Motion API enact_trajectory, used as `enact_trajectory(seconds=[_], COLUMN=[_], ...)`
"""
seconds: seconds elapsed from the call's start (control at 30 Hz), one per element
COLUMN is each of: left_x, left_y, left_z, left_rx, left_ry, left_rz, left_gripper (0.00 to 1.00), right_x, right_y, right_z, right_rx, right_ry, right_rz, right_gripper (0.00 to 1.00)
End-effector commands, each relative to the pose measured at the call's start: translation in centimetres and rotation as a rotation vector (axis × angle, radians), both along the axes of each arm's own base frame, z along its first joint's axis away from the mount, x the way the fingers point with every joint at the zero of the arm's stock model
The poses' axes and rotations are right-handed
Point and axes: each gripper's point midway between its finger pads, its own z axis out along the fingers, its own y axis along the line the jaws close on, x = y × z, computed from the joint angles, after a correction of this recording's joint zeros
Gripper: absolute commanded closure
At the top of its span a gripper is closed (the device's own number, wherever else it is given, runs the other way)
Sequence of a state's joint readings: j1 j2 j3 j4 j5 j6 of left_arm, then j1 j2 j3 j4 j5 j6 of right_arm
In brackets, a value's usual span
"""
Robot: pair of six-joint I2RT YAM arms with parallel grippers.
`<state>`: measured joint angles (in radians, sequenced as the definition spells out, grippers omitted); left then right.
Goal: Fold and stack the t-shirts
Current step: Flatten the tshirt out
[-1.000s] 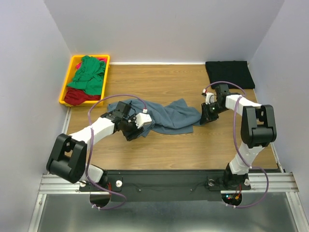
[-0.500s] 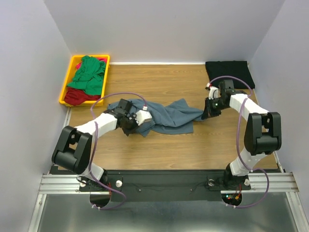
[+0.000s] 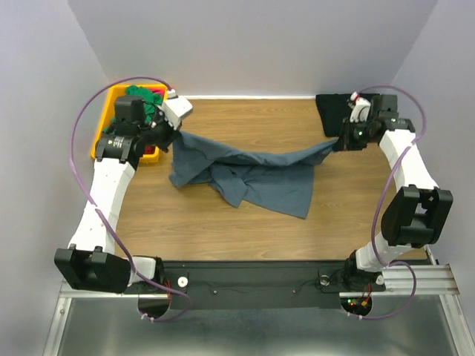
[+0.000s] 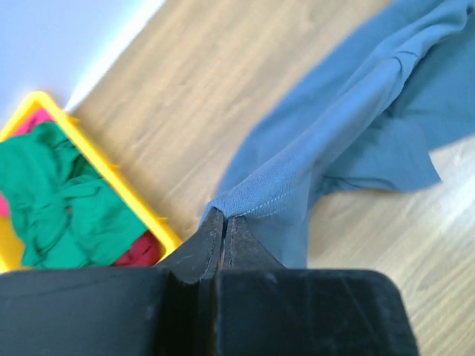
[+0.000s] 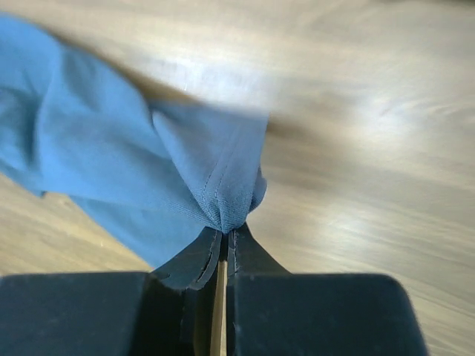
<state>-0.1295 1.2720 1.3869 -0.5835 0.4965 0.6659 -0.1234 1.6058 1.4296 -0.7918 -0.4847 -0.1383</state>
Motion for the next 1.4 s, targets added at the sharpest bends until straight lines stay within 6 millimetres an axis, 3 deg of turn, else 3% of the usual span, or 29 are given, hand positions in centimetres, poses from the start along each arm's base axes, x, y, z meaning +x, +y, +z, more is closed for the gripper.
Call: enact_trajectory(seconds=[0.0, 0.23, 0.3, 0.43, 0.53, 0.6, 0.63, 0.73, 0.77, 0.8, 0.83, 0.87, 0.9, 0.93, 0.97, 1.03, 1.07, 1.13, 1.17, 1.2, 1.23, 1.27, 1.3, 1.37], left_x=[-0.1, 0.0, -0.5, -1.8, -1.8, -0.4, 0.3, 4.0, 6.3, 7.5, 8.7, 11.2, 12.6, 13.9, 16.1, 17.7, 18.4, 18.1, 17.0, 16.1, 15.9, 13.6, 12.0, 10.2], left_y=[0.9, 3.5, 4.2, 3.7, 3.4, 3.4, 3.4, 3.5, 3.8, 3.9, 3.9, 4.3, 4.6, 4.9, 5.3, 5.5, 5.6, 6.1, 6.2, 6.5, 6.9, 6.9, 7.2, 7.3], left_z=[4.3, 10.0, 11.0, 12.9, 14.0, 14.4, 14.6, 15.4, 16.2, 16.7, 17.2, 18.6, 19.3, 20.0, 22.1, 24.7, 27.7, 30.8, 33.5, 34.9, 35.5, 38.1, 38.8, 39.8], left_rx=[-0.092, -0.160, -0.177, -0.214, -0.241, -0.259, -0.267, -0.289, -0.296, -0.315, -0.322, -0.335, -0.349, -0.362, -0.379, -0.421, -0.440, -0.465, -0.480, -0.483, -0.478, -0.490, -0.482, -0.462], left_ry=[-0.070, -0.215, -0.235, -0.277, -0.298, -0.312, -0.316, -0.325, -0.346, -0.352, -0.362, -0.403, -0.422, -0.440, -0.500, -0.566, -0.658, -0.759, -0.855, -0.907, -0.963, -1.036, -1.063, -1.105], left_rz=[0.060, 0.169, 0.189, 0.175, 0.163, 0.170, 0.171, 0.187, 0.203, 0.214, 0.220, 0.239, 0.258, 0.284, 0.292, 0.306, 0.292, 0.300, 0.289, 0.290, 0.293, 0.279, 0.279, 0.264], left_gripper=[1.00, 1.00, 1.00, 1.00, 1.00, 1.00, 1.00, 1.00, 1.00, 1.00, 1.00, 1.00, 1.00, 1.00, 1.00, 1.00, 1.00, 1.00, 1.00, 1.00, 1.00, 1.00, 1.00, 1.00], right_x=[1.5, 1.1, 0.7, -0.2, 0.3, 1.6, 2.4, 5.7, 6.7, 8.4, 9.6, 10.8, 11.8, 14.0, 14.8, 17.1, 17.6, 18.4, 17.9, 17.7, 16.5, 16.5, 15.2, 14.3], right_y=[-2.7, -6.2, -6.3, -6.2, -6.0, -6.0, -5.8, -5.8, -5.9, -6.2, -6.4, -6.4, -6.4, -6.3, -6.4, -6.8, -7.3, -8.0, -8.2, -8.4, -8.0, -7.9, -7.6, -7.2], right_z=[6.0, 8.9, 9.6, 11.7, 13.2, 12.7, 13.8, 15.0, 15.7, 14.5, 14.6, 18.3, 19.0, 18.4, 20.8, 23.1, 24.8, 29.0, 31.2, 32.7, 36.2, 36.9, 39.0, 40.8], right_rx=[-0.069, -0.132, -0.140, -0.147, -0.132, -0.110, -0.089, -0.041, -0.037, -0.020, -0.015, -0.029, -0.028, -0.026, -0.046, -0.038, -0.054, -0.074, -0.087, -0.093, -0.101, -0.105, -0.085, -0.073], right_ry=[-0.151, -0.196, -0.207, -0.252, -0.289, -0.270, -0.294, -0.319, -0.334, -0.305, -0.316, -0.419, -0.445, -0.460, -0.543, -0.663, -0.724, -0.883, -0.949, -0.999, -1.109, -1.143, -1.191, -1.251], right_rz=[-0.051, -0.111, -0.115, -0.125, -0.126, -0.120, -0.112, -0.111, -0.114, -0.117, -0.116, -0.112, -0.112, -0.103, -0.110, -0.127, -0.156, -0.196, -0.213, -0.218, -0.209, -0.205, -0.214, -0.203], right_gripper=[0.99, 0.99, 0.99, 0.99, 0.99, 0.99, 0.99, 0.99, 0.99, 0.99, 0.99, 0.99, 0.99, 0.99, 0.99, 0.99, 0.99, 0.99, 0.99, 1.00, 0.99, 0.99, 1.00, 0.99])
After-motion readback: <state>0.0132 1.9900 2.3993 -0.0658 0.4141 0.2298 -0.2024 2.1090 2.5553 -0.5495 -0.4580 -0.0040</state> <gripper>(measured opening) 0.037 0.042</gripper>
